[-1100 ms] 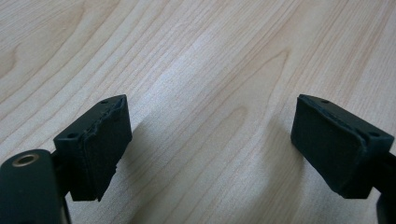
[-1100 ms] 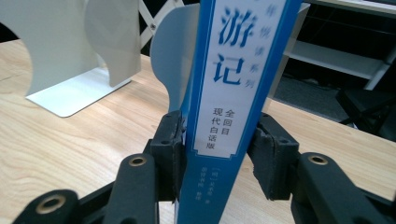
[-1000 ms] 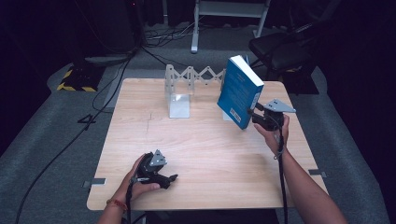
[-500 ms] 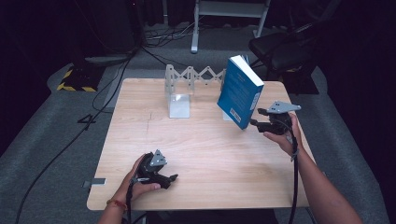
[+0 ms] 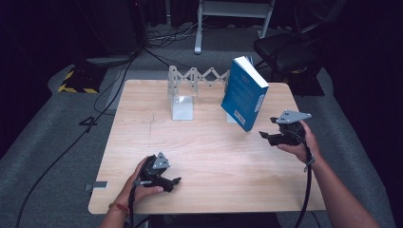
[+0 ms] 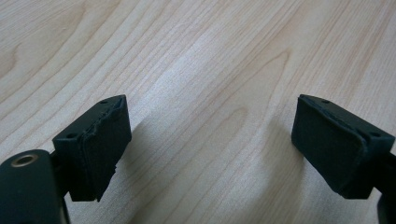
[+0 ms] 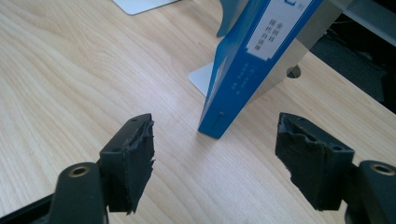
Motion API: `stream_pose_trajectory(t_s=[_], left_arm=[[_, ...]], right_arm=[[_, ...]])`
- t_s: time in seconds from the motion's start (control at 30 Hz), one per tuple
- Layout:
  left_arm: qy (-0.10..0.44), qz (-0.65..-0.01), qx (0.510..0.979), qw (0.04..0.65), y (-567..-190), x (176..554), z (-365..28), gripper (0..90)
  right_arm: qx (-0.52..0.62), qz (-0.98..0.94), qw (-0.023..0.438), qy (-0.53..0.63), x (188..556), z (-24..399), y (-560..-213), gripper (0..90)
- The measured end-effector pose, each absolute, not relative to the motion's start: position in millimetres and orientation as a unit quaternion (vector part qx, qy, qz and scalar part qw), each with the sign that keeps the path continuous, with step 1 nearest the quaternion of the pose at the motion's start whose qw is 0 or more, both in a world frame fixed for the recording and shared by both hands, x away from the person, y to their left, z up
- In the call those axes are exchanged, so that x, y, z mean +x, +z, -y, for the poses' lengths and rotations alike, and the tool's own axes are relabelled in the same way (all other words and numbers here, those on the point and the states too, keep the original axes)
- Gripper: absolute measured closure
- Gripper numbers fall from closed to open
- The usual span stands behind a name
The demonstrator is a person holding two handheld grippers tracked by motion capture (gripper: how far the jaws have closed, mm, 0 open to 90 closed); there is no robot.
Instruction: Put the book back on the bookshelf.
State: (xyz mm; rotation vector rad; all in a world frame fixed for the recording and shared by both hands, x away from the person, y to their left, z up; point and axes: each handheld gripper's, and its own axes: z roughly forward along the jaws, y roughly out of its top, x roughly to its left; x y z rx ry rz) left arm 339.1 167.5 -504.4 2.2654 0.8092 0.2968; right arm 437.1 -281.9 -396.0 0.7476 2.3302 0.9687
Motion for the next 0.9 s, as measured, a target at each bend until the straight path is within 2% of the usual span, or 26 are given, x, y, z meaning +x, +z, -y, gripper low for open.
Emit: stream_pose_trajectory(t_s=[0.43,0.9], left_arm=[[0.115,-0.314,0.875,0.351,-504.3,338.7,-167.4,12.6],[0.12,-0.322,0.872,0.35,-504.4,335.5,-168.3,12.9]], right_arm=[[0.272,-0.868,0.243,0.336,412.9,296.9,-405.4,26.2],[0.274,-0.872,0.227,0.335,381.4,331.2,-447.5,26.9]])
